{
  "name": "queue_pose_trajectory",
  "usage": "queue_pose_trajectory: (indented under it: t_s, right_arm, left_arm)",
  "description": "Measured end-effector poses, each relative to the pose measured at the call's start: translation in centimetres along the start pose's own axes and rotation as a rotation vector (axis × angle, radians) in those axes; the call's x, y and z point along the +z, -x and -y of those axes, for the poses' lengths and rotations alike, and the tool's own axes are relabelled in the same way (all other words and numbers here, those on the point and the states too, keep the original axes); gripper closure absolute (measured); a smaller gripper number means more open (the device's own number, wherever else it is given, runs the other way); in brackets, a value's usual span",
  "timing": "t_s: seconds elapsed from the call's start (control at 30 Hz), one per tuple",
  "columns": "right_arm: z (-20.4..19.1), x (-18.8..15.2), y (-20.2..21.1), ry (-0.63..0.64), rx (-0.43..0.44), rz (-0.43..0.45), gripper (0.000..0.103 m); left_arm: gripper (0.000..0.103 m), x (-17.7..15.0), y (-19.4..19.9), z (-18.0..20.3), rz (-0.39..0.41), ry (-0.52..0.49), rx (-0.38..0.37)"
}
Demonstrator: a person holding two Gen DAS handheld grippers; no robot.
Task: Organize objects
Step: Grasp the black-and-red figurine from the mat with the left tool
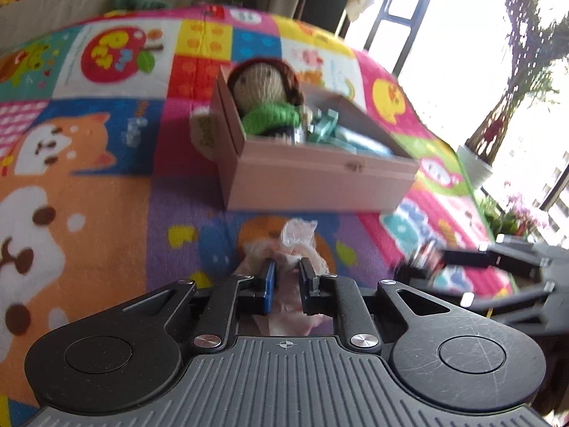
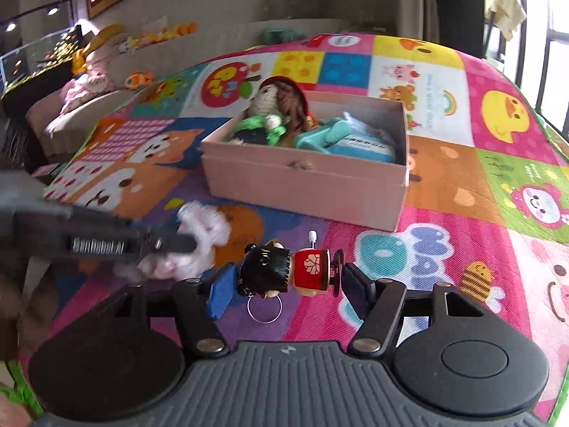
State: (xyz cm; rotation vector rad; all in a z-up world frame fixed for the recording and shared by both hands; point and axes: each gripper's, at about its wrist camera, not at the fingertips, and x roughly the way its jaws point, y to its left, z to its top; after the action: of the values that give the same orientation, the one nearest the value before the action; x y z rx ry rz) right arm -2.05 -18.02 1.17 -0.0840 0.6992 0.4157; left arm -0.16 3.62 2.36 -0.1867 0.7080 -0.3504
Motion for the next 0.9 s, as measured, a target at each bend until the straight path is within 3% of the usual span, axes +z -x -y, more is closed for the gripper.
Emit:
queue_pose_trajectory:
  t_s: [0.03,0.1,0.2,0.27,0.37,0.5,0.6,0.73,0.83,0.9]
  right_arm:
    - [-0.2,-0.3,0.0,0.016,-0.004,-0.004,0.036]
    - [-0.5,-0.7,-0.2,0.034,-0.027,-0.015,0.023]
    - [0.2,-1.2,0.0,0.015,-0.039,-0.02,0.019]
    - [0.8,-1.4,0.4,-0.012,-0.035,-0.015,0.017]
    - [1.8,-1.7,1.4,-0.058,-0.048,0.019,0.014]
    - [4.0,-1.8,2.1,-0.162,-0.109,0.063,0.01]
    - [6.0,-2.1,2.1,-0.255,-0.168,0.076,0.01]
    - [8.3,-2.8,2.0,-0.356,-0.198,0.081,0.01]
    - [8.9,-3.5,2.0,-0.383,-0.188,0.079,0.01]
    - [9.1,-3.9,1.8,-0.39,-0.184,0.072,0.01]
  left_arm:
    - [0.087,0.3,0.5,0.0,0.034,-0.003,0.0]
    - [0.087,0.8,1.4,0.1,0.103,-0.011,0.009]
    - [0.087,1.6,2.6,0.4,0.174,-0.025,0.014]
    - [0.087,1.9,2.8,0.8,0.176,-0.044,-0.018]
    - [0.087,1.7,2.2,2.6,0.113,-0.13,-0.088]
    - [0.087,-0.3,0.8,6.6,0.031,-0.324,-0.164]
    - [0.086,-0.8,-0.6,8.9,-0.013,-0.38,-0.21]
    - [0.083,-1.3,-2.8,10.6,-0.083,-0.445,-0.164]
    - [0.065,-1.5,-4.2,10.9,-0.138,-0.458,-0.145]
    - [0.066,-1.5,-5.4,10.7,-0.207,-0.436,-0.123]
